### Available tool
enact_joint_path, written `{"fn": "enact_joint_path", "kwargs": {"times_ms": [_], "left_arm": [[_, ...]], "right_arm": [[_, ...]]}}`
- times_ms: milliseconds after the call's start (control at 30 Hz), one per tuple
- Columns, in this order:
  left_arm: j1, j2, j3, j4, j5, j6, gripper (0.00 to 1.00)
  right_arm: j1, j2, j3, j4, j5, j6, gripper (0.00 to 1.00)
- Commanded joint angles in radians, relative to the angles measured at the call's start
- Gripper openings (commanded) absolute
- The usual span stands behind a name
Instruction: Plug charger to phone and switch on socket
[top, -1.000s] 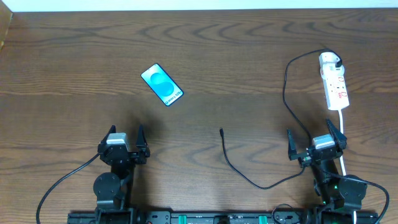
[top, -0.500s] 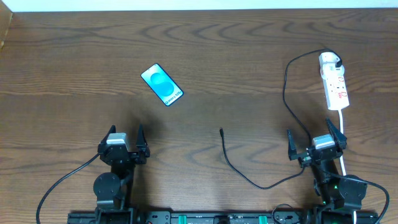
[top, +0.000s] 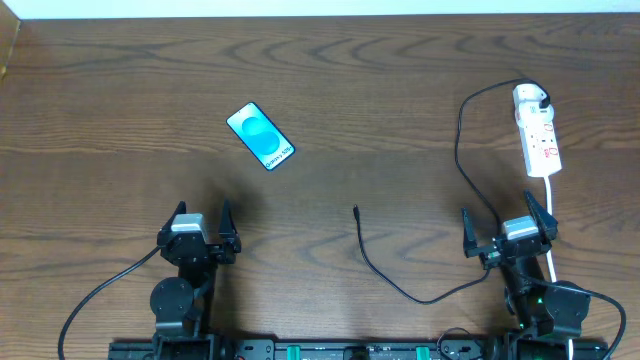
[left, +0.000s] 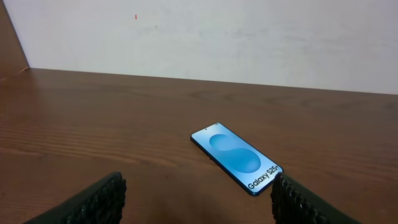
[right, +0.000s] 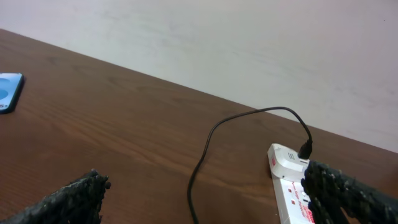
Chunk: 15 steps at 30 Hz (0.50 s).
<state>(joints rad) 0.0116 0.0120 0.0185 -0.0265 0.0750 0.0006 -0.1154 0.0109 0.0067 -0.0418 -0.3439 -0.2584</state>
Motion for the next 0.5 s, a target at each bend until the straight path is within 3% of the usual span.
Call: {"fn": "enact_joint_path", "kwargs": {"times_ms": [0, 467], "left_arm": [[-0.002, -0.006, -0.014, -0.036, -0.025, 0.006, 0.75], [-0.002, 0.021, 0.011, -0.040, -0.035, 0.006, 0.75]], "right_arm": [[0.005, -0.004, -0.001, -0.006, 0.001, -0.011, 0.99], [0.005, -0.004, -0.001, -0.007, 0.001, -0.011, 0.99]]}}
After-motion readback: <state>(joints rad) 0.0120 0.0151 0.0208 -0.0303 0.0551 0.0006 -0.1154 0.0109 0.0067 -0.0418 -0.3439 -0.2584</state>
